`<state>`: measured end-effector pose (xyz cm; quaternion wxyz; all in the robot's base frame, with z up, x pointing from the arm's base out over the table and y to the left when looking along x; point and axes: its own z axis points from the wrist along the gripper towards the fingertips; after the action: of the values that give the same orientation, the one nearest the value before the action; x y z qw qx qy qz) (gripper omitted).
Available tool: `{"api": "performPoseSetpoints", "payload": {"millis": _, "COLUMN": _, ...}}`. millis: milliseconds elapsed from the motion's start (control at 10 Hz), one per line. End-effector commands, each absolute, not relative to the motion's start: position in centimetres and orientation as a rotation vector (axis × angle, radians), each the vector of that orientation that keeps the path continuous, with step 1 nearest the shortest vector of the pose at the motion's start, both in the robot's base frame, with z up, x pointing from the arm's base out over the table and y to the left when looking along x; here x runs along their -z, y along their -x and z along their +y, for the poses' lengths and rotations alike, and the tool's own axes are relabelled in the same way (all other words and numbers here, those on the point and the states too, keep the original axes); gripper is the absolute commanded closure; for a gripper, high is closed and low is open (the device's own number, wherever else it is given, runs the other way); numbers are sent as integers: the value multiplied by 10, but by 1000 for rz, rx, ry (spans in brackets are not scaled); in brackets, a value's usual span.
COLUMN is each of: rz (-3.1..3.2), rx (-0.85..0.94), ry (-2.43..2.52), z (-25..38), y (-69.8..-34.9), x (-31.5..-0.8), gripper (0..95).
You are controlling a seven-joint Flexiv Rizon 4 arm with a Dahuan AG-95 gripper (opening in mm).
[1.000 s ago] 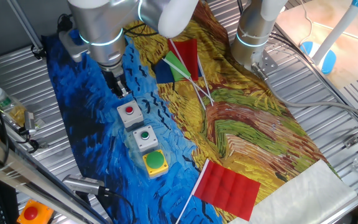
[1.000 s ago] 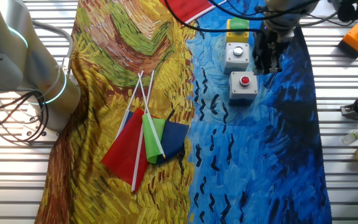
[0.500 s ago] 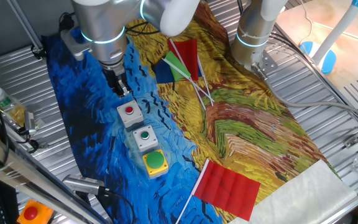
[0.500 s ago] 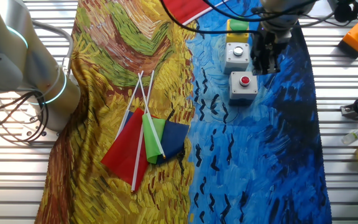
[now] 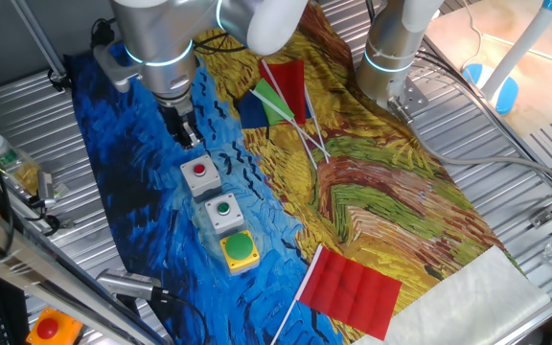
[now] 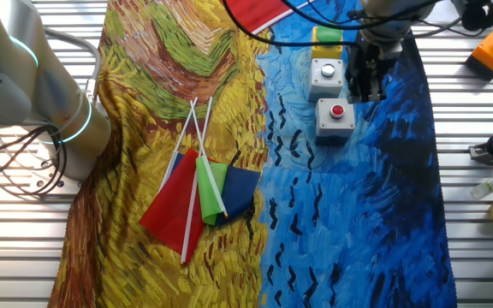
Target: Press three buttons from left to right in sequence
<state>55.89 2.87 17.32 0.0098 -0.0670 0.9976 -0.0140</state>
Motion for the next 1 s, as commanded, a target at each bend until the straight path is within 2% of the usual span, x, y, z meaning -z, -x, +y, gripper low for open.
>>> {"api": "performPoseSetpoints", "payload": {"millis": 100, "rz": 3111, "rx": 34, "ry": 214, "z": 30, "y": -562, "x": -175, "gripper": 950}}
{"api": "performPoseSetpoints", "payload": {"millis": 300, "rz": 3109, "rx": 20, "ry": 221, "z": 34, "y": -562, "x": -175, "gripper": 950}}
{"api": "performPoseSetpoints", "payload": {"millis": 400, "rz": 3109, "rx": 13, "ry": 225, "z": 36, "y": -563, "x": -174, "gripper": 760}}
{"api": "performPoseSetpoints", "payload": {"millis": 500, "rz": 3107, "rx": 9, "ry": 231, "z": 38, "y": -563, "x": -173, "gripper": 760}}
{"api": "performPoseSetpoints", "payload": {"millis": 600, "rz": 3105, "rx": 6, "ry": 235, "z": 40, "y": -563, "x": -173, "gripper": 570}}
{"api": "performPoseSetpoints", "payload": {"millis": 1000, "rz": 3107, "rx": 5, "ry": 212, "z": 56, "y": -564, "x": -170, "gripper": 570}}
